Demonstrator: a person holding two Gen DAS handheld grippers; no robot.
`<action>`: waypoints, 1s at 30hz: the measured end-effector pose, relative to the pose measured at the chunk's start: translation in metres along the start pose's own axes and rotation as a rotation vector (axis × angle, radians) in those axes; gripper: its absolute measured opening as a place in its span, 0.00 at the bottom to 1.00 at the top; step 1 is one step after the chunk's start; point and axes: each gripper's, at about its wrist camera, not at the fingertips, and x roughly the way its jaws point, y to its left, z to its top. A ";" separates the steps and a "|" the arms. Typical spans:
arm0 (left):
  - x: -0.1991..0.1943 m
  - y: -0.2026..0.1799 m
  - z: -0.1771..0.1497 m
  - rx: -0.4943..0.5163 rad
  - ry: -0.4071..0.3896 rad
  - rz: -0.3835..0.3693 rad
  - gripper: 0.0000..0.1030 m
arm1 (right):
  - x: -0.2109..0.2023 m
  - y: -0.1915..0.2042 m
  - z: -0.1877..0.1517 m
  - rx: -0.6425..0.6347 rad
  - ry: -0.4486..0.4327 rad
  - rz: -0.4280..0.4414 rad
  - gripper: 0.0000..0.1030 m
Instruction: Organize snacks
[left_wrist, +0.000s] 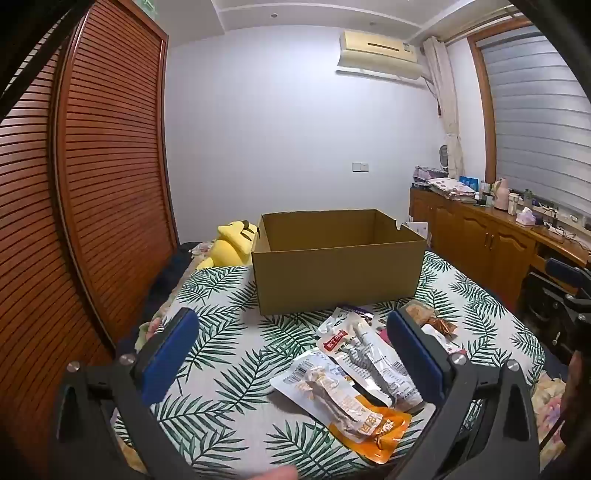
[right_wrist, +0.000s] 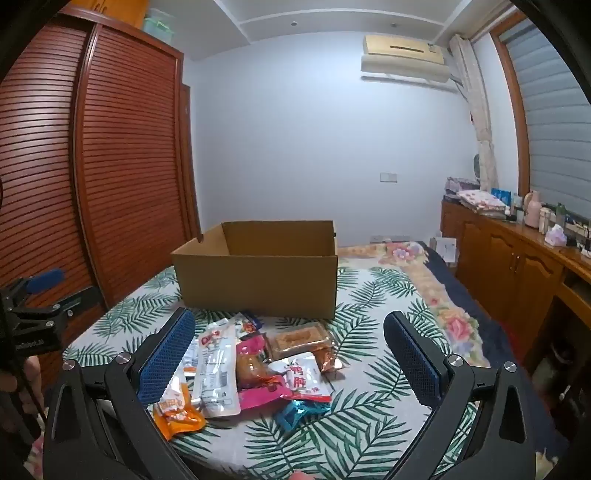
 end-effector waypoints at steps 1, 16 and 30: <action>0.000 0.000 0.000 0.000 0.000 0.000 0.99 | 0.000 0.000 0.000 -0.003 -0.008 -0.002 1.00; -0.003 0.000 -0.008 -0.006 0.010 0.005 0.99 | -0.003 -0.001 -0.004 0.011 -0.001 -0.008 1.00; -0.003 0.000 -0.013 -0.010 0.017 -0.001 0.99 | -0.004 -0.001 -0.006 0.010 -0.003 -0.014 1.00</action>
